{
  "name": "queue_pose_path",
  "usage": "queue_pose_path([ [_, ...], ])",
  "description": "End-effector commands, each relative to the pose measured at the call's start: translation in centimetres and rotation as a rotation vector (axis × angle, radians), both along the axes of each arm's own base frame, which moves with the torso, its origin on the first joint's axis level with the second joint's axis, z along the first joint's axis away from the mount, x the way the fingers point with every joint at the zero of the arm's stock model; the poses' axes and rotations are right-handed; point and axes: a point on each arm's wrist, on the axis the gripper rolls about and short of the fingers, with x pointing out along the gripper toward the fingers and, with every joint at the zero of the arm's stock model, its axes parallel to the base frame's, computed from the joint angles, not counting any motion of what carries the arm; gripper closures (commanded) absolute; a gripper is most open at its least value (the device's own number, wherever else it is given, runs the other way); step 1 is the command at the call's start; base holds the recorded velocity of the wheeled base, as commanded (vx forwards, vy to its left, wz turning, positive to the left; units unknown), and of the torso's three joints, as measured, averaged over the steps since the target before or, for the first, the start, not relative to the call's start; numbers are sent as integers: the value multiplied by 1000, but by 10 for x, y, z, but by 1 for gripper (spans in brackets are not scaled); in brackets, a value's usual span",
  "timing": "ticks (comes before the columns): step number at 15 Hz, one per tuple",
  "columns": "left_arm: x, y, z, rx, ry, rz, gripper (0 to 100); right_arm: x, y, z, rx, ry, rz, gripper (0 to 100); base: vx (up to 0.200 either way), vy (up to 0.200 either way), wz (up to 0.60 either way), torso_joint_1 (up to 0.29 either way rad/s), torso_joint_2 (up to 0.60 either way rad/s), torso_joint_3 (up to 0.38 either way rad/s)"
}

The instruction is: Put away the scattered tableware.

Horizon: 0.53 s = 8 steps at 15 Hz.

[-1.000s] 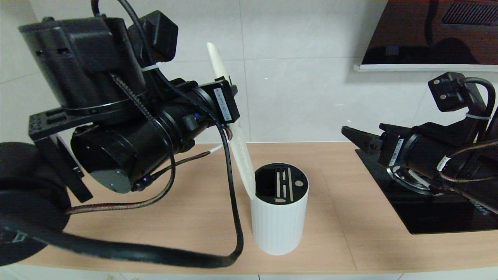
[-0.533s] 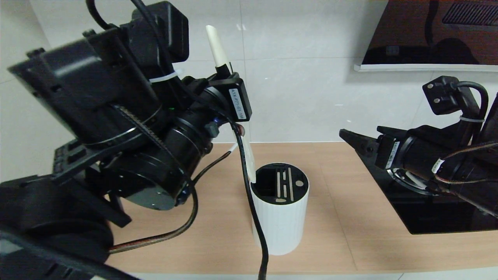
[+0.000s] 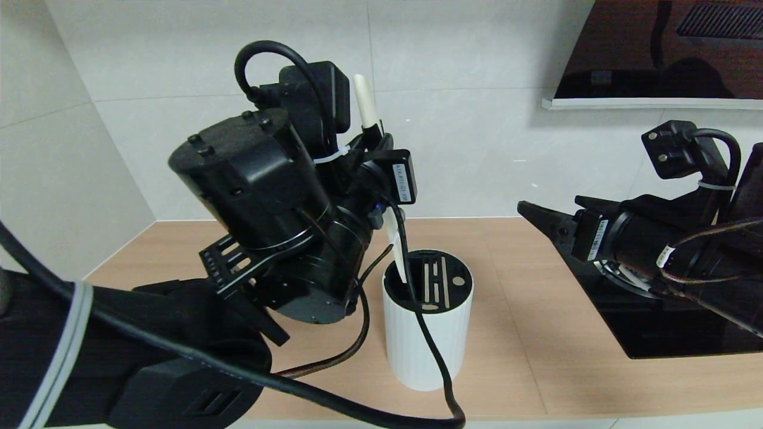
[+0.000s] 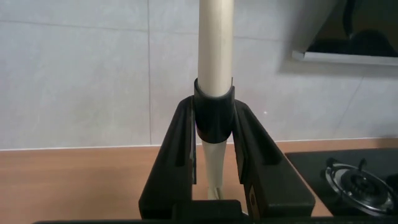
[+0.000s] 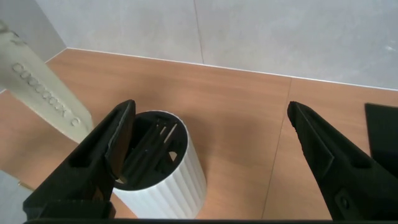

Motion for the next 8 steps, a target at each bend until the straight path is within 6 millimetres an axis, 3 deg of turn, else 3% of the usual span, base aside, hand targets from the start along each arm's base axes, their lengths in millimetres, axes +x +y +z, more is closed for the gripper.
queue_pose_path([
  [1, 6, -7, -12, 22, 19, -2, 100, 1, 0, -1, -2, 4, 0, 0, 0, 0, 0, 0, 0, 0],
  [8, 21, -20, -34, 32, 44, 0, 100, -1, 0, 1, 2, -3, 0, 0, 0, 0, 0, 0, 0, 0],
])
